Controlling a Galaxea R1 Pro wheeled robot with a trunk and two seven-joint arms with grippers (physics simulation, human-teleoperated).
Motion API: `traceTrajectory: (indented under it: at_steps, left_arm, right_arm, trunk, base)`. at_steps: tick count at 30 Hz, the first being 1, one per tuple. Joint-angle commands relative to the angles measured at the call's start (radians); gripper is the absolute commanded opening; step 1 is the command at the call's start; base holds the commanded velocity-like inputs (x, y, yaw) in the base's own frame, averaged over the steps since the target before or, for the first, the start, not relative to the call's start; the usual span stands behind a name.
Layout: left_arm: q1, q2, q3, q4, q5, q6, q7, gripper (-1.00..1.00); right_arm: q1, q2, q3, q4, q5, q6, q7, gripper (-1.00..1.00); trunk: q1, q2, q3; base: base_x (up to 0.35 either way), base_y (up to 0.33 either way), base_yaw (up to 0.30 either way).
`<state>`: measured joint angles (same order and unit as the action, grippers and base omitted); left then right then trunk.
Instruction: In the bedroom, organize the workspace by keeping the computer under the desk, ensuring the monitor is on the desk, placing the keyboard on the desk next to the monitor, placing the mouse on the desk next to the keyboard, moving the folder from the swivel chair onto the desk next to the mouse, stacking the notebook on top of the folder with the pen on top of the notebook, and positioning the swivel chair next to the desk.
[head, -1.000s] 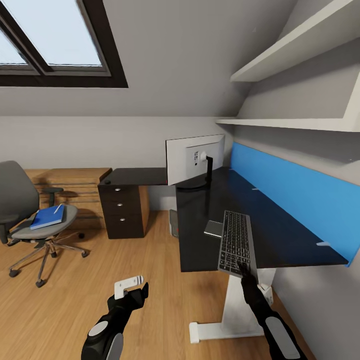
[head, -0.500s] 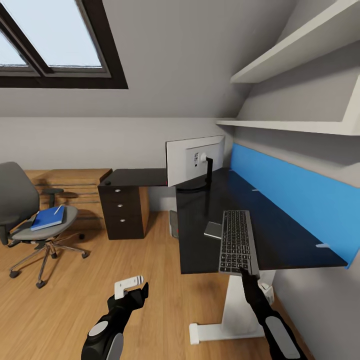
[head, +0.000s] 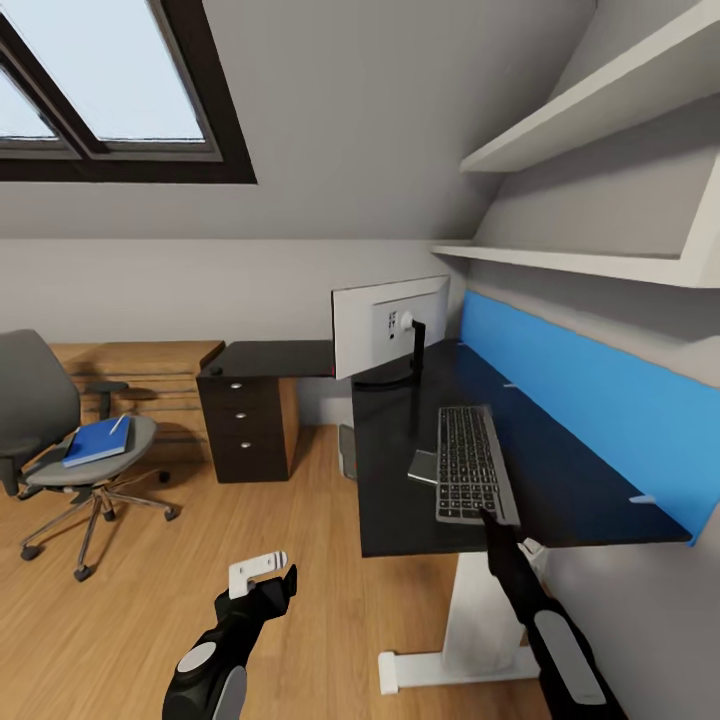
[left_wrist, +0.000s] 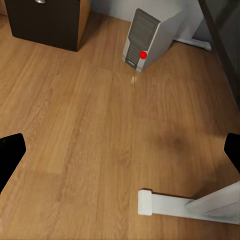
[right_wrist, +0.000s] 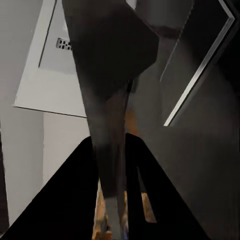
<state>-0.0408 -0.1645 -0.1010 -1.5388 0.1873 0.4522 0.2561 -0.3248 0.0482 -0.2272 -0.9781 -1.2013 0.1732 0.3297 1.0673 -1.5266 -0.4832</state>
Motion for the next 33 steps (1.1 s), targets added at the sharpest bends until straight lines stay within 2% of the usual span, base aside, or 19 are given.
traceTrajectory:
  at_steps: [1, 5, 8, 10, 12, 28, 29, 33]
  left_arm:
    - [-0.001, 0.000, -0.001, -0.001, 0.011, 0.003, 0.009, 1.00]
    - [-0.001, 0.001, -0.001, -0.001, 0.011, 0.004, 0.009, 1.00]
    - [-0.001, 0.007, -0.001, 0.001, 0.012, 0.004, 0.008, 1.00]
    - [-0.001, 0.011, -0.001, 0.005, 0.012, 0.003, 0.007, 1.00]
    - [-0.001, 0.014, -0.001, 0.006, 0.012, 0.002, 0.007, 1.00]
    - [-0.001, 0.026, -0.001, 0.005, 0.014, 0.001, 0.006, 1.00]
    - [-0.001, 0.026, -0.001, 0.005, 0.014, 0.000, 0.006, 1.00]
    - [-0.001, 0.026, -0.001, 0.005, 0.015, 0.001, 0.006, 1.00]
  right_arm:
    - [0.005, 0.006, -0.004, -0.015, -0.025, 0.020, 0.002, -1.00]
    - [0.038, 0.020, -0.001, -0.076, -0.044, 0.033, 0.001, -1.00]
    - [0.057, 0.025, 0.014, -0.101, -0.048, 0.039, -0.001, -1.00]
    - [0.065, 0.026, 0.055, -0.110, -0.050, 0.042, 0.000, -1.00]
    - [0.067, 0.027, 0.069, -0.114, -0.050, 0.043, -0.001, -1.00]
    - [0.072, 0.026, 0.092, -0.117, -0.050, 0.047, -0.005, -1.00]
    - [0.072, 0.025, 0.119, -0.117, -0.050, 0.053, -0.007, -1.00]
    - [0.072, 0.025, 0.153, -0.117, -0.050, 0.056, -0.008, -1.00]
  trunk:
    - [-0.004, 0.007, 0.002]
    - [-0.019, 0.035, 0.015]
    - [-0.019, 0.035, 0.015]
    - [-0.019, 0.035, 0.015]
    - [-0.019, 0.035, 0.015]
    - [-0.019, 0.035, 0.017]
    - [-0.019, 0.035, 0.018]
    - [-0.019, 0.035, 0.022]
  base:
    - [0.000, 0.000, 0.000]
    - [0.000, 0.000, 0.000]
    - [0.000, 0.000, 0.000]
    - [0.000, 0.000, 0.000]
    - [0.000, 0.046, 0.000]
    - [0.000, 0.262, 0.015]
    - [0.000, 0.299, 0.146]
    - [0.000, 0.262, 0.164]
